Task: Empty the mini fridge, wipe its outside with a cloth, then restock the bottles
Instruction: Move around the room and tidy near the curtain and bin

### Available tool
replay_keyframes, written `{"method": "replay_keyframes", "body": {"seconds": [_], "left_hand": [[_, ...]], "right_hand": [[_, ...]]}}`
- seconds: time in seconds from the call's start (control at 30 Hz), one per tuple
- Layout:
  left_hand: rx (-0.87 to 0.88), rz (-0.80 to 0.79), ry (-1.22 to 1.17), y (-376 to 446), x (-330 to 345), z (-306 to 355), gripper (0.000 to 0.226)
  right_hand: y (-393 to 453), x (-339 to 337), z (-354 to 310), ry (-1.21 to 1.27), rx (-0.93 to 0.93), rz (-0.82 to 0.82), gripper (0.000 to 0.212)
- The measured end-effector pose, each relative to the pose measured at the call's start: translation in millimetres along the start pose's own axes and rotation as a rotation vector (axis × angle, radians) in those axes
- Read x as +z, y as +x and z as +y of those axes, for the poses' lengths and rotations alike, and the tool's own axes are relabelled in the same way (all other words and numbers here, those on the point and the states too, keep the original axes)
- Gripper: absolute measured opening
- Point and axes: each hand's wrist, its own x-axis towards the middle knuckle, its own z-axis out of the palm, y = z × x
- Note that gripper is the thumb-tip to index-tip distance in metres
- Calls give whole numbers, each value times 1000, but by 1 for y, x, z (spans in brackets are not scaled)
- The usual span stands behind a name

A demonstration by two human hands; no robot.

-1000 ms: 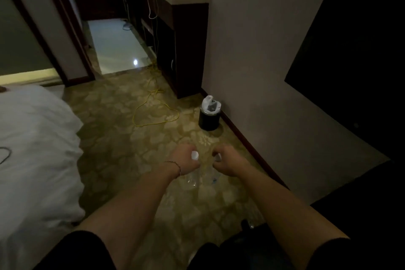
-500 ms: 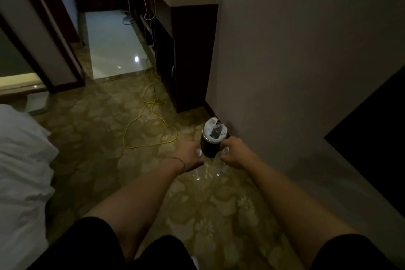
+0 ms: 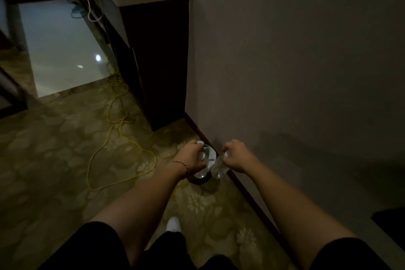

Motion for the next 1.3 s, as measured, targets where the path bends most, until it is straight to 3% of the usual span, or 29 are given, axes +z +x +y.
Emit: {"method": "replay_keyframes", "body": {"seconds": [0.23, 0.37, 0.83, 1.1, 1.3], "left_hand": [[-41, -116, -44, 100, 26, -35, 44], [-71, -143, -51, 145, 70, -60, 45], [-116, -158, -9, 323, 313, -210, 42], [-185, -209, -27, 363, 399, -272, 35], [-205, -178, -70, 354, 393, -269, 40]], "right_hand": [[105, 11, 23, 0, 25, -31, 8], [163, 43, 48, 10, -2, -78, 17], [387, 274, 185, 4, -44, -149, 28], [448, 376, 221, -86, -85, -252, 37], [443, 374, 214, -45, -58, -315, 44]]}}
